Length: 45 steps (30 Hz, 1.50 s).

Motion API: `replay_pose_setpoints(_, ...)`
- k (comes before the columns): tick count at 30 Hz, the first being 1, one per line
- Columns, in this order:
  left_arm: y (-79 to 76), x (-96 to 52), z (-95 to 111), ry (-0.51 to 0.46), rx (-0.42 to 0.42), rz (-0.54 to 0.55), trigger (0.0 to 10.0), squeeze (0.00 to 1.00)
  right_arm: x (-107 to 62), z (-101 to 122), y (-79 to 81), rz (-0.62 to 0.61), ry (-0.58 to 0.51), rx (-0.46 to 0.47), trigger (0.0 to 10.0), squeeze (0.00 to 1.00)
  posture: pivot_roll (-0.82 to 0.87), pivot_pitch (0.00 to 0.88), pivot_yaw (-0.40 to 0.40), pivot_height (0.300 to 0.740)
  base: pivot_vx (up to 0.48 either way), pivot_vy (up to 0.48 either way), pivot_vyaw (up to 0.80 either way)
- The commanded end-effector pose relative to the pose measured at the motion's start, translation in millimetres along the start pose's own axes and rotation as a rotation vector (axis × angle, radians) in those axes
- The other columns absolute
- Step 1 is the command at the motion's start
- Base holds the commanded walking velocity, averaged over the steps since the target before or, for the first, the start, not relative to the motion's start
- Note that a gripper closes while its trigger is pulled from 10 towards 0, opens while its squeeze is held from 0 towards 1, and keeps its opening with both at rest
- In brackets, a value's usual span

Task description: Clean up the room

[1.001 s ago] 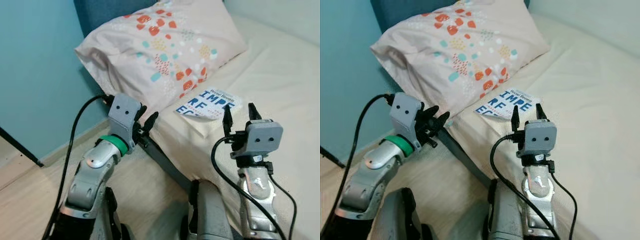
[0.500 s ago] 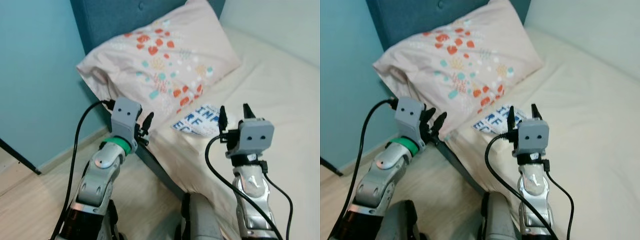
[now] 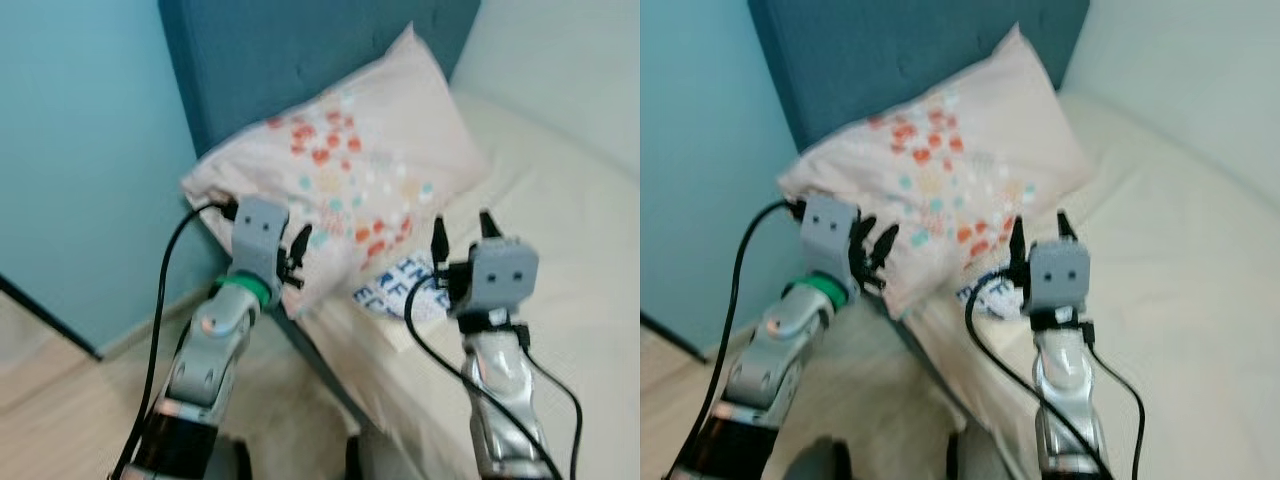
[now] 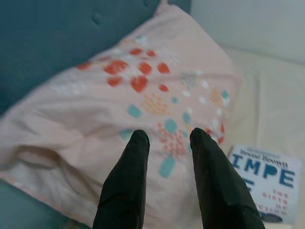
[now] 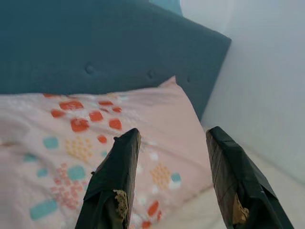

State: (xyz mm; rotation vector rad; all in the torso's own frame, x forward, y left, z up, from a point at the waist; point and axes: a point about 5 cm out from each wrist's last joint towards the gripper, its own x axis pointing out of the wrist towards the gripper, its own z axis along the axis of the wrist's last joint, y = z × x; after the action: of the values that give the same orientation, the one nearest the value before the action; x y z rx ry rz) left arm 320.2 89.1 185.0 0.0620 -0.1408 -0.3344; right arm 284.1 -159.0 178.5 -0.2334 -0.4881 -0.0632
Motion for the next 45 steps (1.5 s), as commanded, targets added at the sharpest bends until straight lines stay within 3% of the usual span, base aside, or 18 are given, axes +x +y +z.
replay_pose_setpoints(1, -0.8, -1.4, -7.4, 0.025, 0.007, 0.001, 10.0, 0.00, -4.8, -6.7, -1.4, -0.007, 0.037, -0.005, 10.0, 0.00, -0.02, 0.091, -0.010, 0.706, 0.000, 0.000, 0.00)
replay_pose_setpoints(12, -0.2, -1.9, -9.8, 0.031, 0.004, 0.021, 10.0, 0.00, -5.2, -12.6, 1.4, -0.029, 0.087, 0.053, 10.0, 0.00, -0.02, 0.092, -0.010, 0.716, 0.000, 0.000, 0.00)
replay_pose_setpoints(45, -0.2, -2.0, -9.3, 0.029, 0.003, 0.021, 10.0, 0.00, -6.0, -17.9, -0.2, -0.054, 0.117, 0.114, 10.0, 0.00, -0.02, 0.094, -0.007, 0.716, -0.307, 0.000, 0.00)
